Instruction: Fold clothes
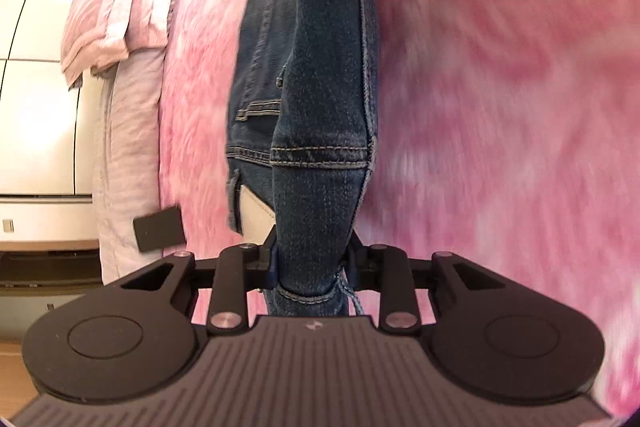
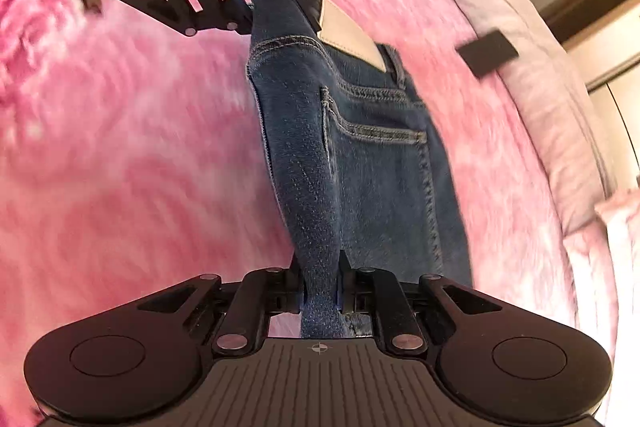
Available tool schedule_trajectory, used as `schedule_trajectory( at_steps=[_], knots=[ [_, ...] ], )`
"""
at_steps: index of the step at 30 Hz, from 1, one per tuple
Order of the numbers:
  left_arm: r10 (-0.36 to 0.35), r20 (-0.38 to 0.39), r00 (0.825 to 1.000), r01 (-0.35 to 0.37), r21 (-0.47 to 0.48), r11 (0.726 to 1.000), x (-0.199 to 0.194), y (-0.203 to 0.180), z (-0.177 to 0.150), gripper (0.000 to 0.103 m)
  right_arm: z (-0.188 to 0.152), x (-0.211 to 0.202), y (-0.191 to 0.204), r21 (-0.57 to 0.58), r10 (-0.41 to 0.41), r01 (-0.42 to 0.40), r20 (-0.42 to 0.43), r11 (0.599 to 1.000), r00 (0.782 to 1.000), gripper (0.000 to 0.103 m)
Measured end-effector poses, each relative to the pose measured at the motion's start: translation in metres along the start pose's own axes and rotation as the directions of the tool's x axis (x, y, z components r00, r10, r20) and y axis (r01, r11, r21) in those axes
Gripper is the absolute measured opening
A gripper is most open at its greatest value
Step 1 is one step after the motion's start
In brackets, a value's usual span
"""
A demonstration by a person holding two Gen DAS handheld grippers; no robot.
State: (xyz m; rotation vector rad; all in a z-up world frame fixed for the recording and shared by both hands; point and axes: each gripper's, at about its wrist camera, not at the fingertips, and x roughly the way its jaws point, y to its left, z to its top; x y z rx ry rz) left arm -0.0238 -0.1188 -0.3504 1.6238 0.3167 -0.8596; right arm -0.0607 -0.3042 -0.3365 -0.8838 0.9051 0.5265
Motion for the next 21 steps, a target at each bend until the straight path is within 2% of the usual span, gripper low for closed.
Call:
schedule_trajectory(
  at_steps=[4,8,9,10,12,14,17,19,21],
  knots=[
    [-0.004,-0.059,0.998,0.003,-0.005,1.000,-0.025,-0.007,-0.053,0.026,0.049,-0.009,0.028,0.006,0.033,-0.033,0.049,0.999,0.998,0.012],
    [-0.076,-0.091,0.993,0.078,0.022,0.997,-0.029,-0.037,-0.089,0.034,0.089,0.003,0.070,0.000,0.074,-0.074,0.029,0.997,0.997,0.012],
    [-0.092,-0.087,0.992,0.095,0.032,0.995,-0.030,-0.043,-0.094,0.037,0.095,0.012,0.075,0.012,0.076,-0.076,-0.007,0.997,0.997,0.017],
    [-0.100,-0.080,0.992,0.103,0.034,0.994,-0.032,-0.047,-0.096,0.038,0.098,0.015,0.079,0.034,0.087,-0.086,-0.037,0.996,0.995,0.027],
    [-0.114,-0.083,0.990,0.116,0.012,0.993,-0.038,-0.048,-0.098,0.040,0.095,0.009,0.077,0.128,0.149,-0.144,-0.031,0.981,0.988,0.031],
    [-0.164,-0.101,0.981,0.159,-0.060,0.985,-0.044,-0.040,-0.098,0.042,0.082,-0.004,0.068,0.240,0.195,-0.185,-0.020,0.953,0.981,0.031],
    [-0.257,-0.105,0.961,0.229,-0.227,0.947,-0.061,-0.022,-0.099,0.042,0.047,-0.035,0.051,0.423,0.218,-0.194,-0.010,0.885,0.976,0.031],
    [-0.292,-0.097,0.951,0.251,-0.307,0.918,-0.073,-0.012,-0.098,0.042,0.019,-0.057,0.038,0.549,0.226,-0.187,-0.004,0.815,0.974,0.031],
    [-0.312,-0.089,0.946,0.261,-0.361,0.895,-0.084,-0.004,-0.093,0.042,-0.022,-0.078,0.021,0.682,0.199,-0.129,-0.026,0.720,0.980,0.031]
  ],
)
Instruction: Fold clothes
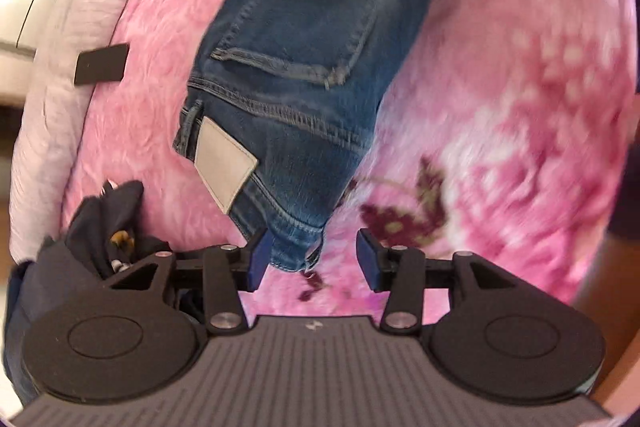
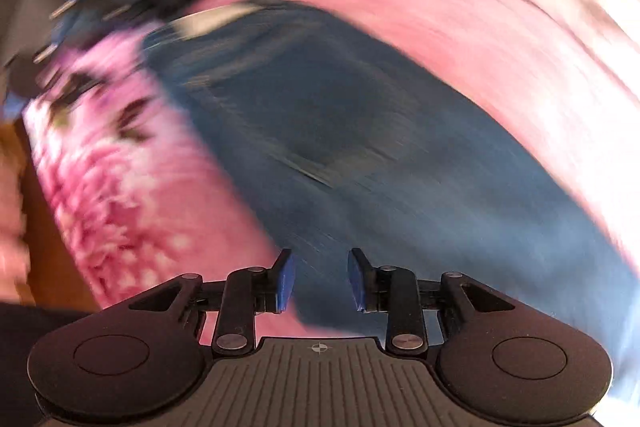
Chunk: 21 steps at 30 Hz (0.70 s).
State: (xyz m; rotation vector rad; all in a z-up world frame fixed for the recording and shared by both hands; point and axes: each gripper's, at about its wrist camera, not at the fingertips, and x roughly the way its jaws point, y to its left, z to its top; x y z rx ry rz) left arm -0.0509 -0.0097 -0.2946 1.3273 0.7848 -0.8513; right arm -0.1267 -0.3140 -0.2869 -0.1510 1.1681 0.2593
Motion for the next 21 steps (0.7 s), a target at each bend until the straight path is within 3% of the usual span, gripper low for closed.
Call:
schedule_trajectory(
  at_steps=[3,5,7,11,13,15,18,21],
  knots=[
    [0.021,0.009,1.000,-0.021,-0.023,1.000,-0.016,0.001,0.025,0.042,-0.039,-0.028,-0.066,0.272,-0.082,0.079,-0.001,0.959,0.997,0.032],
    [0.032,0.013,0.999,-0.031,-0.036,0.999,-0.020,0.004,0.052,0.043,-0.070,-0.044,-0.119,0.469,-0.128,0.111,0.005,0.876,0.992,0.034],
    [0.040,0.011,0.999,-0.040,-0.040,0.998,-0.023,0.005,0.085,0.043,-0.112,-0.063,-0.176,0.651,-0.181,0.095,0.067,0.753,0.981,0.049],
    [0.065,0.003,0.998,-0.065,-0.012,0.998,-0.026,-0.016,0.166,0.043,-0.198,-0.095,-0.292,0.900,-0.309,0.007,0.142,0.435,0.940,0.055],
    [0.068,-0.015,0.998,-0.068,-0.007,0.998,-0.025,-0.030,0.210,0.045,-0.240,-0.095,-0.347,0.949,-0.335,-0.044,0.154,0.314,0.930,0.055],
    [0.054,-0.026,0.998,-0.055,-0.014,0.998,-0.025,-0.044,0.253,0.047,-0.276,-0.091,-0.394,0.970,-0.357,-0.085,0.165,0.228,0.919,0.055],
    [0.009,-0.019,1.000,-0.009,-0.007,1.000,-0.026,-0.067,0.312,0.051,-0.311,-0.079,-0.447,0.978,-0.378,-0.135,0.186,0.158,0.907,0.055],
    [-0.023,0.005,1.000,0.023,0.036,0.999,-0.028,-0.091,0.361,0.051,-0.333,-0.068,-0.480,0.962,-0.364,-0.244,0.271,0.119,0.891,0.055]
  ],
)
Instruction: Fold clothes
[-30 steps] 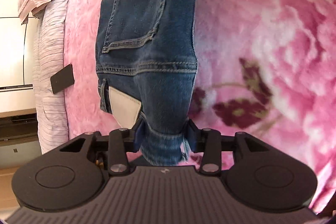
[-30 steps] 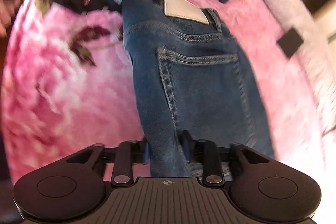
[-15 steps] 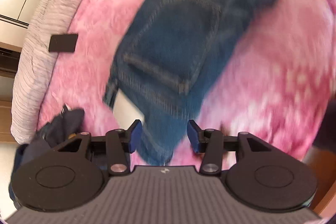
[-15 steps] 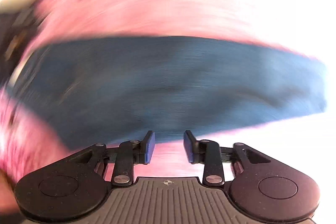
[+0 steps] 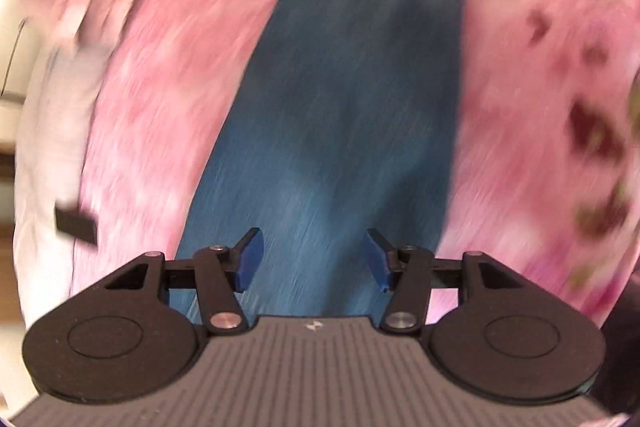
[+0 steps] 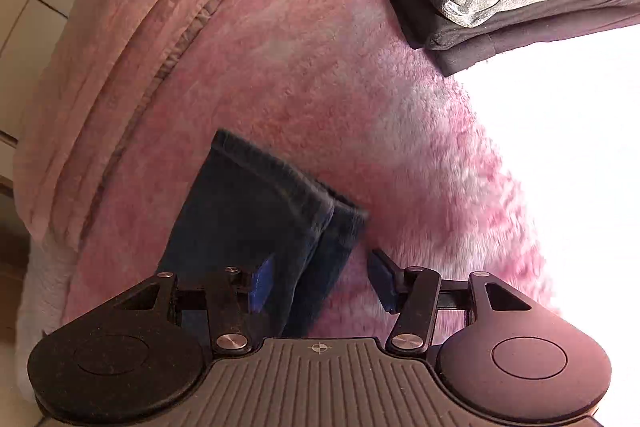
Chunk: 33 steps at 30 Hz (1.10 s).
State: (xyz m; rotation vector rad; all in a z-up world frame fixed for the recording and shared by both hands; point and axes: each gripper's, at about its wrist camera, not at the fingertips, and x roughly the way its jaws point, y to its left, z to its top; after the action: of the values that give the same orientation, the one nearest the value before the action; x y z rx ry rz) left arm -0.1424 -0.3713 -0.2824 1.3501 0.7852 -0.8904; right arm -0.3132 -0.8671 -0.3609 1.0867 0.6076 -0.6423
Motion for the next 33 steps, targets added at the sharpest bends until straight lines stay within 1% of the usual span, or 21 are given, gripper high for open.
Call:
schedule_trajectory(
  at_steps=[2,3,4,5,7,10,11,13,15,16,18,20,23,25,26,27,28,29,31,32,33],
  knots=[
    [-0.010,0.012,1.000,0.010,0.016,1.000,-0.003,-0.008,0.023,0.051,0.012,0.007,-0.014,0.063,0.060,-0.060,0.000,0.996,0.998,0.054],
    [-0.014,0.016,1.000,0.014,0.021,1.000,-0.005,-0.011,0.033,0.052,0.015,0.008,-0.019,0.099,0.091,-0.091,0.002,0.991,0.996,0.051],
    [-0.016,0.018,1.000,0.015,0.020,1.000,-0.006,-0.012,0.041,0.052,0.018,0.008,-0.022,0.129,0.098,-0.097,-0.003,0.987,0.995,0.031],
    [-0.016,0.020,1.000,0.016,0.017,1.000,-0.007,-0.013,0.045,0.052,0.021,0.009,-0.026,0.159,0.104,-0.101,-0.009,0.982,0.995,0.024],
    [-0.016,0.021,1.000,0.016,0.013,1.000,-0.006,-0.012,0.050,0.052,0.022,0.008,-0.030,0.181,0.120,-0.114,-0.022,0.977,0.993,0.021],
    [0.002,0.020,1.000,-0.002,-0.010,1.000,-0.007,-0.009,0.045,0.052,0.029,-0.003,-0.019,0.125,0.116,-0.111,-0.029,0.986,0.993,0.019],
    [0.009,0.019,1.000,-0.009,-0.026,1.000,-0.008,-0.008,0.041,0.052,0.034,-0.007,-0.007,0.086,0.107,-0.104,-0.032,0.991,0.994,0.018],
    [0.023,0.018,1.000,-0.022,-0.063,0.998,-0.009,-0.001,0.026,0.052,0.040,-0.015,0.036,-0.054,0.083,-0.085,-0.033,0.995,0.996,0.018],
    [0.037,0.017,0.999,-0.036,-0.096,0.995,-0.011,0.004,0.007,0.052,0.038,-0.029,0.091,-0.226,0.091,-0.093,-0.021,0.970,0.996,0.018],
    [0.045,0.015,0.999,-0.043,-0.113,0.993,-0.011,0.005,-0.005,0.052,0.030,-0.036,0.126,-0.330,0.117,-0.115,-0.015,0.937,0.993,0.018],
    [0.058,0.009,0.998,-0.056,-0.148,0.987,-0.012,0.012,-0.031,0.052,-0.003,-0.048,0.191,-0.495,0.186,-0.170,-0.017,0.852,0.982,0.018],
    [0.068,-0.003,0.998,-0.067,-0.177,0.982,-0.016,0.019,-0.062,0.052,-0.058,-0.062,0.253,-0.649,0.272,-0.234,-0.043,0.724,0.961,0.018],
    [0.078,-0.029,0.997,-0.083,-0.225,0.971,-0.023,0.029,-0.114,0.052,-0.163,-0.067,0.320,-0.790,0.354,-0.343,-0.171,0.508,0.920,0.018],
    [0.074,-0.053,0.996,-0.086,-0.260,0.962,-0.027,0.035,-0.151,0.052,-0.241,-0.057,0.342,-0.865,0.330,-0.371,-0.260,0.339,0.908,0.019],
    [0.071,-0.066,0.995,-0.086,-0.279,0.956,-0.028,0.038,-0.170,0.052,-0.277,-0.046,0.341,-0.895,0.271,-0.361,-0.291,0.261,0.918,0.019],
    [0.066,-0.078,0.995,-0.086,-0.298,0.951,-0.030,0.040,-0.188,0.052,-0.313,-0.035,0.340,-0.918,0.207,-0.354,-0.316,0.182,0.926,0.029],
    [0.061,-0.086,0.994,-0.085,-0.316,0.945,-0.032,0.041,-0.204,0.052,-0.348,-0.024,0.339,-0.932,0.141,-0.349,-0.334,0.100,0.932,0.051],
    [0.057,-0.090,0.994,-0.084,-0.336,0.938,-0.034,0.041,-0.220,0.052,-0.384,-0.013,0.338,-0.938,0.073,-0.347,-0.345,0.017,0.936,0.056],
    [0.048,-0.092,0.995,-0.079,-0.371,0.925,-0.037,0.038,-0.247,0.052,-0.406,-0.010,0.330,-0.906,0.032,-0.422,-0.421,0.019,0.906,0.056],
    [0.041,-0.088,0.995,-0.072,-0.383,0.921,-0.037,0.036,-0.255,0.052,-0.410,-0.013,0.328,-0.898,0.022,-0.438,-0.437,0.042,0.899,0.056],
    [0.034,-0.081,0.996,-0.063,-0.390,0.919,-0.036,0.034,-0.259,0.052,-0.409,-0.017,0.326,-0.897,0.013,-0.438,-0.438,0.065,0.899,0.057]
  ],
)
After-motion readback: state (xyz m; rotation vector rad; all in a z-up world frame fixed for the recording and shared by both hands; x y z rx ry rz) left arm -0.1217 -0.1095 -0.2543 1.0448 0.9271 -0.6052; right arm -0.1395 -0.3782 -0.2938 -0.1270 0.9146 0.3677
